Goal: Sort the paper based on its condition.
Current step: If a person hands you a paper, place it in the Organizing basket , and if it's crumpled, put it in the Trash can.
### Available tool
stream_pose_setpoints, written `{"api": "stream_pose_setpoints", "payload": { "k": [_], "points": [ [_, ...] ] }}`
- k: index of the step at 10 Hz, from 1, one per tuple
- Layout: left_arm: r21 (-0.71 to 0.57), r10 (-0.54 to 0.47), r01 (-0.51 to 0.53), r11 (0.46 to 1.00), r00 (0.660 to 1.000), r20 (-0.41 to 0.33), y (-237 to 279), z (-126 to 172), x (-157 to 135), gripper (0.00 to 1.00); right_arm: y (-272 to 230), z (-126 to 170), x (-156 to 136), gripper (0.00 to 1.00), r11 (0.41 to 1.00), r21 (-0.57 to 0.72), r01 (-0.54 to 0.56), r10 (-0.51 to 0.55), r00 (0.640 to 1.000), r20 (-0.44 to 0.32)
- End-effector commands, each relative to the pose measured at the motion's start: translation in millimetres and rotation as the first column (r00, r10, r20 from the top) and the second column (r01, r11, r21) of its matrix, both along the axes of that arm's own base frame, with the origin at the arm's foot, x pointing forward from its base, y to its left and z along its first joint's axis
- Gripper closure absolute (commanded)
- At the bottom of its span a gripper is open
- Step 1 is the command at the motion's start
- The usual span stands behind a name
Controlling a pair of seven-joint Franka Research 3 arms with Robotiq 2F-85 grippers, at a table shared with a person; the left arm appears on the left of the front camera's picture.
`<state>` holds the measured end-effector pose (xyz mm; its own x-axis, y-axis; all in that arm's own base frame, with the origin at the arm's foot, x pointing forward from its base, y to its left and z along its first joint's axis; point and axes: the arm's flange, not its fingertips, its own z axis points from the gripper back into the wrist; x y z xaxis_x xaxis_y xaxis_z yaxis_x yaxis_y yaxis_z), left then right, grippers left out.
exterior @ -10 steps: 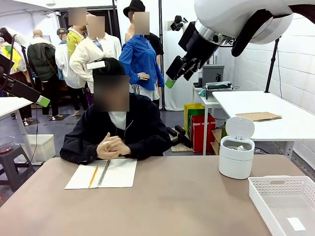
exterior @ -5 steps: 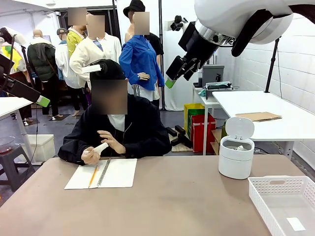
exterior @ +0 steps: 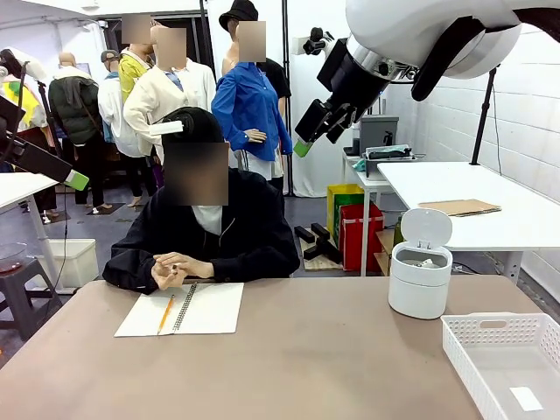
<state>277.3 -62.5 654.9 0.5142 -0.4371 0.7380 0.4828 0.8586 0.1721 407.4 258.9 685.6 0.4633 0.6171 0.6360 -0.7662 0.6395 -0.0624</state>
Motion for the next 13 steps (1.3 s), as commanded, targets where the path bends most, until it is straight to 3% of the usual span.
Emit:
{"api": "stream_pose_setpoints", "payload": {
  "k": [1,13],
  "points": [
    [-0.002,-0.001,0.001,1.0,1.0,-0.007,1.3,-0.5,-1.2,0.0,-0.8,-1.1,-0.6,0.0,1.0,0.009,0.002,-0.002,1.0,0.008],
    [-0.002,-0.001,0.001,1.0,1.0,-0.007,1.3,-0.5,-1.2,0.0,-0.8,-1.1,-0.6,0.0,1.0,0.009,0.002,-0.002,1.0,0.008]
  ]
}}
